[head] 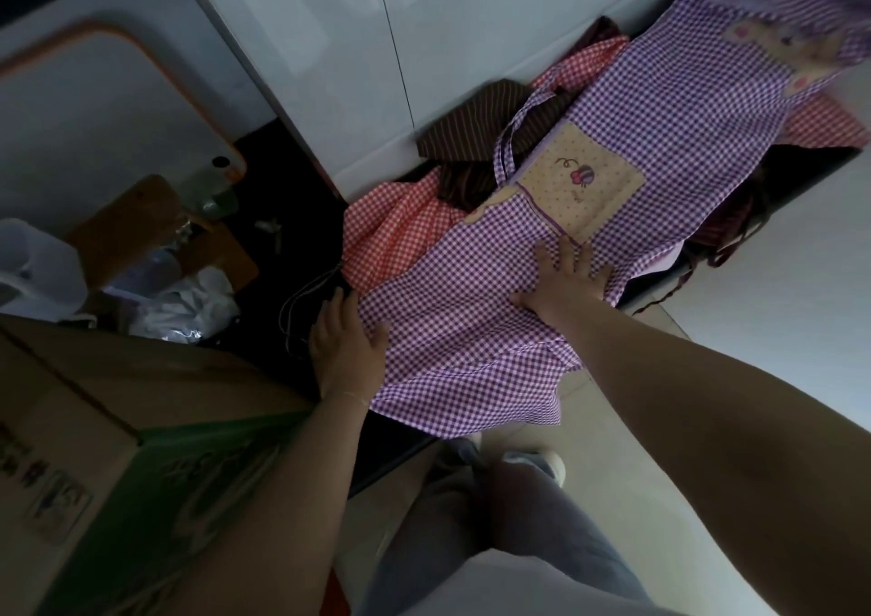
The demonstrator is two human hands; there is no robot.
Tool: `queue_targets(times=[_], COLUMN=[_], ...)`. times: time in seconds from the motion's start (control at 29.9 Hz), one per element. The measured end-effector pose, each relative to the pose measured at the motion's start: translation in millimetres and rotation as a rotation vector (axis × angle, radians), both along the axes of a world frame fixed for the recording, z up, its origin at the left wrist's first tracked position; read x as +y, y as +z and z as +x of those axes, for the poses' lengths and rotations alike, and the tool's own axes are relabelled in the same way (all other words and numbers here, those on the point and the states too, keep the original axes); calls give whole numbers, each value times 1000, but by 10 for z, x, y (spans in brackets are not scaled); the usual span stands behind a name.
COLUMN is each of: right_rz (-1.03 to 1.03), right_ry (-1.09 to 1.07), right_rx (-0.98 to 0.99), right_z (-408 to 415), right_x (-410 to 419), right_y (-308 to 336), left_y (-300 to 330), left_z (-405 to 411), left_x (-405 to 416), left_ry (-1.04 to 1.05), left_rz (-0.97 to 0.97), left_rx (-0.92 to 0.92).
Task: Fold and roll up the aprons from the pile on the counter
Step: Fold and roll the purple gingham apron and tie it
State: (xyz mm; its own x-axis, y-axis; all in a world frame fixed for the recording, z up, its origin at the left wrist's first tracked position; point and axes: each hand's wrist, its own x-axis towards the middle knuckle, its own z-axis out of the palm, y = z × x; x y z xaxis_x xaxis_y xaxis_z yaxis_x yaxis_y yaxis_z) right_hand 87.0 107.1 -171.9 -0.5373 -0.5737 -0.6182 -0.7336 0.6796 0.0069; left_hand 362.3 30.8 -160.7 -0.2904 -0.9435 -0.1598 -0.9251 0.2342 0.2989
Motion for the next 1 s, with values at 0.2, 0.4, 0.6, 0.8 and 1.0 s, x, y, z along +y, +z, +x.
queue_targets(times=[0.2, 0.4, 0.6, 0.8, 1.0], right_rz=[-16, -17, -33, -52, -102], right_ry=[11, -7, -12, -21, 8], right_rx=[-9, -31, -29, -23, 35], right_z=[-20, -14, -27, -28, 3], right_x=[16, 10, 18, 17, 22], right_y=[-18, -13, -22, -39, -23], left_y=[-108, -26, 67, 287, 292], left_z=[-135, -355, -522, -350, -781], left_x=[-207, -388, -471, -539, -110], left_ry=[-41, -155, -162, -37, -477], left_rz=[227, 545, 712, 644, -162], left_rx=[-111, -12, -38, -570, -166])
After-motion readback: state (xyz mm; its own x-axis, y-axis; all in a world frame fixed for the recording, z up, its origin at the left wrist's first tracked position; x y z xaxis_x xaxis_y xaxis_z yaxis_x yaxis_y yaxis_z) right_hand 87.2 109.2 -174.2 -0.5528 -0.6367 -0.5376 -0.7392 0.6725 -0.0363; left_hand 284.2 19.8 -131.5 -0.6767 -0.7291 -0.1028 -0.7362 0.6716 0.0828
